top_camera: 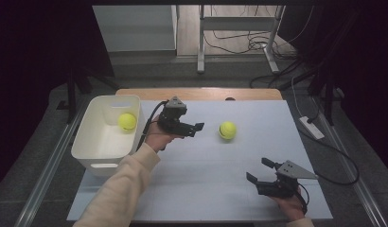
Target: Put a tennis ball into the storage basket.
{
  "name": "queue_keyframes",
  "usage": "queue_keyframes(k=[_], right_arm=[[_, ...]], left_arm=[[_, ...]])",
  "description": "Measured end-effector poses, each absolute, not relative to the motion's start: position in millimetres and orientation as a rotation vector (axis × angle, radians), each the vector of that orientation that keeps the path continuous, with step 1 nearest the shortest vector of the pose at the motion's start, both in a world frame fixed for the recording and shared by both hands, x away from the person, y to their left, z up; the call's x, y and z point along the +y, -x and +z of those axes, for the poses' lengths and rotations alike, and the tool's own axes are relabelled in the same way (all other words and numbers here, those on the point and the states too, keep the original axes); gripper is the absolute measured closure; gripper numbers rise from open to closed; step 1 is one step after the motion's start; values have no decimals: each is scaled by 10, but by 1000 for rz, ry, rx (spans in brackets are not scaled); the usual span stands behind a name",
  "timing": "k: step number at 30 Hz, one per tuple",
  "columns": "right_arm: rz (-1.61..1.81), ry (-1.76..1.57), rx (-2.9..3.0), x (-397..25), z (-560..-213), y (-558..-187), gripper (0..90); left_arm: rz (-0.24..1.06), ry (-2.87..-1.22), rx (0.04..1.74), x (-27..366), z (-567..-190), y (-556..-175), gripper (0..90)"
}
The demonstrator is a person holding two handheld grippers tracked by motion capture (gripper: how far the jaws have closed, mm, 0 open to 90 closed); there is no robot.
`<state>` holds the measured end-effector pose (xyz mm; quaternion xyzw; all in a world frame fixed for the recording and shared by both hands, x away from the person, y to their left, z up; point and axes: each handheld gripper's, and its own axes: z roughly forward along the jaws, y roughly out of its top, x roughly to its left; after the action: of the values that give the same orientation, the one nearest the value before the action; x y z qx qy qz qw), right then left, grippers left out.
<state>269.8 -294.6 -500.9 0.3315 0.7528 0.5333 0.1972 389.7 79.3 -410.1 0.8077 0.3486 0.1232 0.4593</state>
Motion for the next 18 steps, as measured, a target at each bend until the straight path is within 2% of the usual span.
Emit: queue_keyframes(k=[18], right_arm=[[1494, -926, 2107, -2946, -5010, -2705, 145]], left_arm=[[268, -2039, 840, 536, -4198, -4031, 100]])
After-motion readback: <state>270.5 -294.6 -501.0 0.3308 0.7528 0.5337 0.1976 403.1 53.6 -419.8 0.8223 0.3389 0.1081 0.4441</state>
